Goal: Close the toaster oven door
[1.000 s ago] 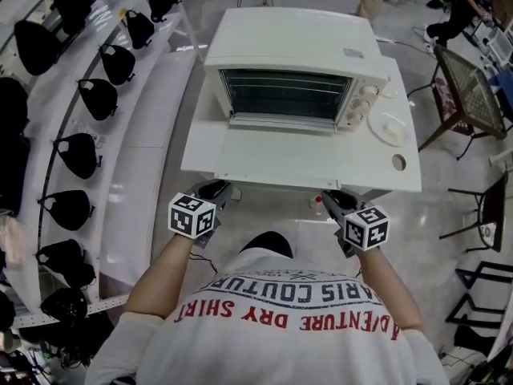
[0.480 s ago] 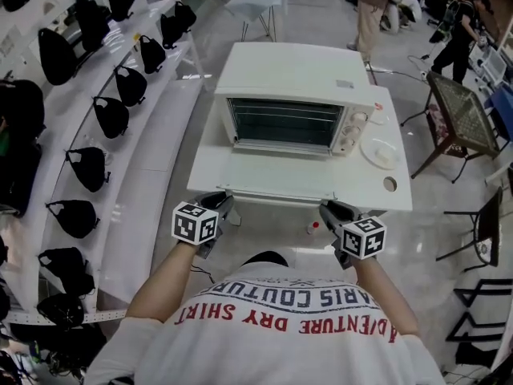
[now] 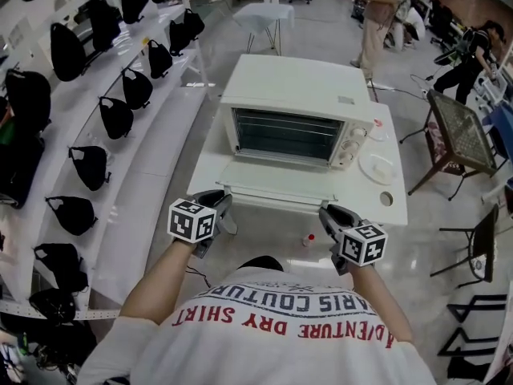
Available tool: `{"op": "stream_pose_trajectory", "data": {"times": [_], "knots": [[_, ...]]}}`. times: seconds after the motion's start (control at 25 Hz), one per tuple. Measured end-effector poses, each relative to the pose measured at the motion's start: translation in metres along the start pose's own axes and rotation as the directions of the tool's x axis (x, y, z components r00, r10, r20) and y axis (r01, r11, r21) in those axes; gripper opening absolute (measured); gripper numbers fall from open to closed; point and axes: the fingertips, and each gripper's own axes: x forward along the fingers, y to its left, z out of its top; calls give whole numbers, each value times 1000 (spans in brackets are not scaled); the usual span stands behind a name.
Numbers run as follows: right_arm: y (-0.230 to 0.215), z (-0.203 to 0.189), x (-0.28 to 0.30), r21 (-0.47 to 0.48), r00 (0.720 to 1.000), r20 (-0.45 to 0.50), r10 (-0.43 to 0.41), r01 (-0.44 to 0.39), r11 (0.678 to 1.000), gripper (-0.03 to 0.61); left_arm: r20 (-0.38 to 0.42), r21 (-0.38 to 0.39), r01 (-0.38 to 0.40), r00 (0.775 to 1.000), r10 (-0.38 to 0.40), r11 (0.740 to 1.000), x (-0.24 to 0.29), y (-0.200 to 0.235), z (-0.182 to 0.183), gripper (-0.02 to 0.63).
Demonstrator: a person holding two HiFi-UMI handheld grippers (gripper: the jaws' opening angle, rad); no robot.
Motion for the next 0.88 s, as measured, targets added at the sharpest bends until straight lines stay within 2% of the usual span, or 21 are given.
{"op": "stream_pose_trajectory", "data": {"times": [0.24, 0.48, 0.88], "knots": [[-1, 20, -1, 15, 999, 38, 0, -1, 1000, 87, 1, 2, 3, 1000, -3, 1000, -2, 0, 21, 94], [0, 51, -3, 34, 998, 59, -13, 11, 999, 87, 43, 18, -11, 999, 10, 1000, -8, 1, 52, 94], [-7, 97, 2, 43, 995, 98, -2, -2, 999, 87, 115, -39, 36, 993, -31, 999, -6, 10, 99, 94]]}}
